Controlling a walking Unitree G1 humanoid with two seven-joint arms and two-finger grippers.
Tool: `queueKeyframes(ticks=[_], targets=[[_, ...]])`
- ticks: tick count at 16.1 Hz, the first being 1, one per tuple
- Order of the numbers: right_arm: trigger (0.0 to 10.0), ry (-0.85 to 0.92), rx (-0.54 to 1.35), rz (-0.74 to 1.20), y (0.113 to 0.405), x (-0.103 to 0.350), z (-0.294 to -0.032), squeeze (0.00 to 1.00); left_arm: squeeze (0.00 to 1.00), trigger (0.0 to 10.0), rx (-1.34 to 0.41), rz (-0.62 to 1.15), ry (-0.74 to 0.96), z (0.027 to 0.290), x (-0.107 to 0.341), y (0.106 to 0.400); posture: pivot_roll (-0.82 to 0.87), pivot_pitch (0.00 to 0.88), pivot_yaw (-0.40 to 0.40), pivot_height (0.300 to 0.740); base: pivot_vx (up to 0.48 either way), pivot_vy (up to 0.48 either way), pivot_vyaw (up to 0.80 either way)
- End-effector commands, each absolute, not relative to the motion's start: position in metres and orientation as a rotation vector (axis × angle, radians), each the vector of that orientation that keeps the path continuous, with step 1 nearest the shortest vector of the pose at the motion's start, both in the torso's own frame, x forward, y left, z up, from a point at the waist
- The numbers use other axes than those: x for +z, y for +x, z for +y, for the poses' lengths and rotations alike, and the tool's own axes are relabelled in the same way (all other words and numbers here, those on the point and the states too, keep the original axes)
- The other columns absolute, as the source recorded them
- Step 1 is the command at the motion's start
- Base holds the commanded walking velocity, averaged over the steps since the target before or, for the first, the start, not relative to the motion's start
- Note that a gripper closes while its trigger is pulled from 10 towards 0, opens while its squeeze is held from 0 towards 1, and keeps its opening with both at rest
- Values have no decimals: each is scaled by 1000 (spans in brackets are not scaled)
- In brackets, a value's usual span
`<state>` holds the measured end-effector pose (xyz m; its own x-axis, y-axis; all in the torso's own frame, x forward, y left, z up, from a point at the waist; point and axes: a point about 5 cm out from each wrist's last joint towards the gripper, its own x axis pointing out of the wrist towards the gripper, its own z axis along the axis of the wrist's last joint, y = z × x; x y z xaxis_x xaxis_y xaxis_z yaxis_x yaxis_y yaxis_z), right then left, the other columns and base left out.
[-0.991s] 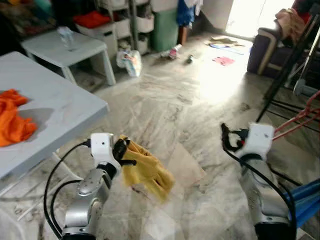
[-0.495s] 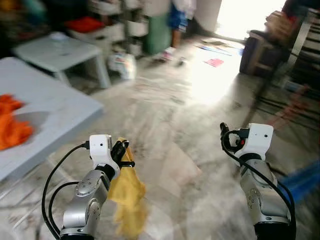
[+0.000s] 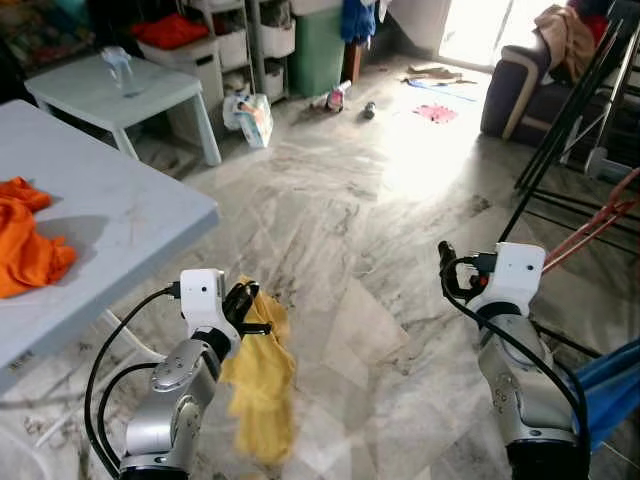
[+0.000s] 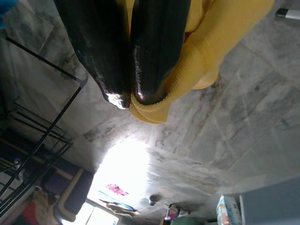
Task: Hang hanger
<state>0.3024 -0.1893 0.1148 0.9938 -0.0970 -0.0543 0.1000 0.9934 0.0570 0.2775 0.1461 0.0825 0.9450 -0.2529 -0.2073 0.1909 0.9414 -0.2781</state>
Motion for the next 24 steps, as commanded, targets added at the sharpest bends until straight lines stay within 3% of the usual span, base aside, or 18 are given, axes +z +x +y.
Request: queueKeyframes(ticks=[1,19,24], targets=[[10000,63,-100,61,303,114,-190,0,0,10000,-247,204,-250,145,93,280,19,21,-17,740,0,285,-800],[10000,64,-112,69,303,111,-190,0,0,10000,-257,219,-230,142,92,280,19,30,-12,740,0,319,-800],[10000,62,-109,71,302,110,-190,0,0,10000,-252,198,-209,141,94,278,18,31,-12,740,0,0,-117]])
